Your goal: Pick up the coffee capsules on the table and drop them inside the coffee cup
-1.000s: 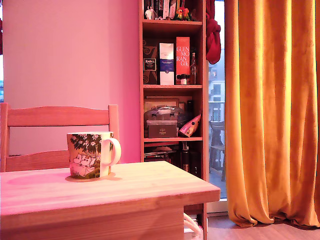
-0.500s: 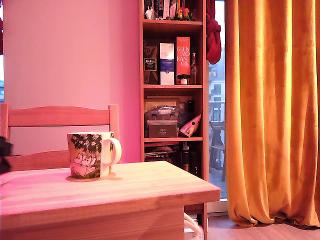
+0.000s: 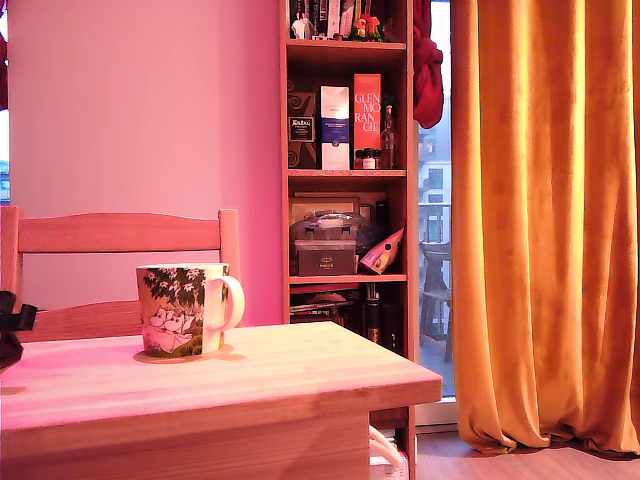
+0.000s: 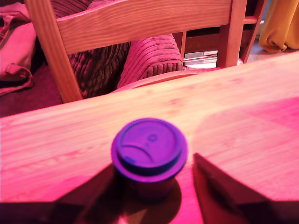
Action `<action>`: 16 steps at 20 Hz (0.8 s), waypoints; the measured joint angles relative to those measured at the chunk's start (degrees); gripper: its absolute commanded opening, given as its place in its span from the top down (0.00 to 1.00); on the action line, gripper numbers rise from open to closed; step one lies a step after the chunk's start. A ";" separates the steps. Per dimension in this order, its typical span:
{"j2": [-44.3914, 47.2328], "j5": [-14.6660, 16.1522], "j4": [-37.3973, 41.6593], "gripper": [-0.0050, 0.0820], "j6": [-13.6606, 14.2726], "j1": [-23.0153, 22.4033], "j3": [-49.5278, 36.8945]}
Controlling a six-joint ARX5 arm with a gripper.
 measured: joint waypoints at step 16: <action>-9.73 12.33 -2.43 0.80 0.50 0.02 0.04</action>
